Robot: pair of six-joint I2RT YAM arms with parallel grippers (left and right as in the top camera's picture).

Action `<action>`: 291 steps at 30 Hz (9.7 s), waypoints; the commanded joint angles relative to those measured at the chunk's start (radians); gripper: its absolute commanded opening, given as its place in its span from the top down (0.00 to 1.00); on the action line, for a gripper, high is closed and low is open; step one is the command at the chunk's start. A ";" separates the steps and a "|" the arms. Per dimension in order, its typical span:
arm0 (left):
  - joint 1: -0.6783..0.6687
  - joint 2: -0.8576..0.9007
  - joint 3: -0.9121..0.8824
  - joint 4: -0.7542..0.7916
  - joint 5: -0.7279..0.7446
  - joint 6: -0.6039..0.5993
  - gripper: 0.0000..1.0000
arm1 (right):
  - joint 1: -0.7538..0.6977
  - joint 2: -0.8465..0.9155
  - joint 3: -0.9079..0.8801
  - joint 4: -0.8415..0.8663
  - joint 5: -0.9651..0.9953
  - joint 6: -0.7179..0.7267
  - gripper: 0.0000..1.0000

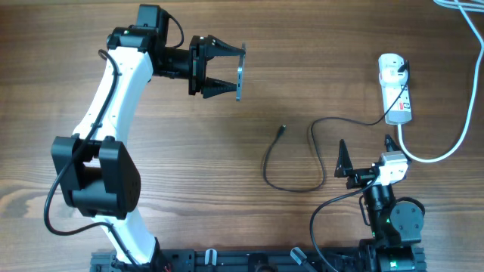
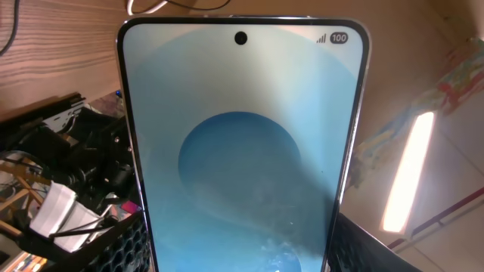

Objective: Plug charger to phone and switch on socket

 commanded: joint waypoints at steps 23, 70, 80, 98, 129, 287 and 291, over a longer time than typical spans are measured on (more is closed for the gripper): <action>0.007 -0.037 0.001 -0.001 0.050 0.002 0.34 | -0.004 0.000 0.060 0.642 -0.527 1.507 0.00; 0.007 -0.037 0.001 -0.001 0.023 0.001 0.34 | 0.632 1.163 1.529 -0.904 -0.121 0.274 0.00; 0.007 -0.037 0.001 -0.001 0.023 0.001 0.34 | 0.702 1.304 1.648 -1.006 -0.047 0.444 0.00; 0.007 -0.037 0.001 -0.001 0.008 0.001 0.34 | 0.717 1.494 1.777 -1.210 0.137 0.509 0.00; 0.006 -0.037 0.001 0.000 -0.255 -0.063 0.35 | 0.801 1.697 1.822 -1.067 0.420 0.834 0.39; 0.000 -0.037 0.001 0.003 -0.006 -0.167 0.42 | 0.799 1.677 1.818 -0.939 0.505 2.084 0.96; 0.000 -0.037 0.001 0.003 -0.006 -0.167 0.45 | 0.799 1.677 1.818 -0.932 0.513 2.084 0.96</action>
